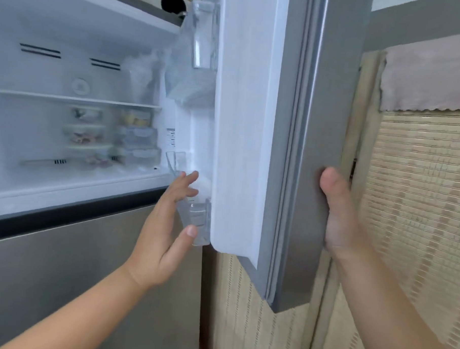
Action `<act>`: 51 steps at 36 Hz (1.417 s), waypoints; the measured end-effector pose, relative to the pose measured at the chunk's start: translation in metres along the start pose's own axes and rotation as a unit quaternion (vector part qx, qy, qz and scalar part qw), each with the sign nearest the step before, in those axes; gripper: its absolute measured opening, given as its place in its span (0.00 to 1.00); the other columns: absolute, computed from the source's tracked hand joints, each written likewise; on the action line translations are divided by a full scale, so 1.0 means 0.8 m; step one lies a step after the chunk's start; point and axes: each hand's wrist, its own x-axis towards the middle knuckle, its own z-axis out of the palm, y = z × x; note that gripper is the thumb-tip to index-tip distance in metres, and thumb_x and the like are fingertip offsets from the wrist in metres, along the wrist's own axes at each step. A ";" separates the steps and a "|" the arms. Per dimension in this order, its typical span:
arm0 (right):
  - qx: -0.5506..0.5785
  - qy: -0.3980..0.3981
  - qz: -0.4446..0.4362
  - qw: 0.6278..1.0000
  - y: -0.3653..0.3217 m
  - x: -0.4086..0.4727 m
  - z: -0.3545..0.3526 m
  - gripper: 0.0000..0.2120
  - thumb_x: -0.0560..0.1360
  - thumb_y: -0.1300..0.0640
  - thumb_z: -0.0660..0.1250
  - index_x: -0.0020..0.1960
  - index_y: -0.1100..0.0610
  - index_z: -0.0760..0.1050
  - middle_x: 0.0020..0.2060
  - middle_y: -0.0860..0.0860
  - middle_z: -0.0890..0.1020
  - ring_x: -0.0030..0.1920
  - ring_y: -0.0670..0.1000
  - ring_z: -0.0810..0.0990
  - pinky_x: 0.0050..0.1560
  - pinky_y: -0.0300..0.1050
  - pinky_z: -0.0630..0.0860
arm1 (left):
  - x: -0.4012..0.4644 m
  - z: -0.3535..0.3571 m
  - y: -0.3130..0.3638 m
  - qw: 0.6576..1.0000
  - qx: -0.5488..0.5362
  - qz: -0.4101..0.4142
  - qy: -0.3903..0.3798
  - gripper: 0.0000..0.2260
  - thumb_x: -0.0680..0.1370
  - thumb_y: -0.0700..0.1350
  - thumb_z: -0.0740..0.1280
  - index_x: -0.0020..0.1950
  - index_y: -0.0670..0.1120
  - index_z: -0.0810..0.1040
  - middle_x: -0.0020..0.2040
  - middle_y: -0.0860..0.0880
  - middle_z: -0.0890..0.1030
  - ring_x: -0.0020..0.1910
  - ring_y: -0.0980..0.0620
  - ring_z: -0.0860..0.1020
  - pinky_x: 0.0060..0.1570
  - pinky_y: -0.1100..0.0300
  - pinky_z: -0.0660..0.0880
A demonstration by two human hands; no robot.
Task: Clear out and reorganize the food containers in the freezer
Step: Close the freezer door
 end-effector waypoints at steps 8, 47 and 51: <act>0.042 -0.083 -0.071 0.993 0.001 0.008 0.089 0.45 0.69 0.44 0.70 0.74 0.67 0.54 0.66 0.59 0.72 0.63 0.51 0.75 0.58 0.42 0.74 | -0.032 -0.064 -0.011 0.995 0.030 -0.078 0.052 0.25 0.79 0.56 0.54 0.74 0.46 0.61 0.74 0.52 0.65 0.73 0.52 0.63 0.69 0.60 0.61; -0.293 -0.137 -0.230 0.918 0.196 0.089 0.300 0.34 0.74 0.41 0.63 0.75 0.49 0.55 0.77 0.53 0.49 0.77 0.55 0.48 0.73 0.58 0.51 | 0.001 -0.202 0.012 0.687 0.717 -0.119 0.003 0.29 0.70 0.48 0.70 0.69 0.41 0.70 0.75 0.37 0.57 0.75 0.39 0.53 0.71 0.41 0.47; -0.331 -0.162 -0.220 0.903 0.227 0.113 0.308 0.36 0.74 0.42 0.64 0.76 0.47 0.53 0.77 0.51 0.45 0.77 0.54 0.46 0.74 0.57 0.50 | -0.002 -0.210 -0.023 0.694 0.706 -0.140 -0.013 0.32 0.68 0.47 0.73 0.70 0.39 0.68 0.75 0.37 0.57 0.74 0.39 0.53 0.70 0.41 0.51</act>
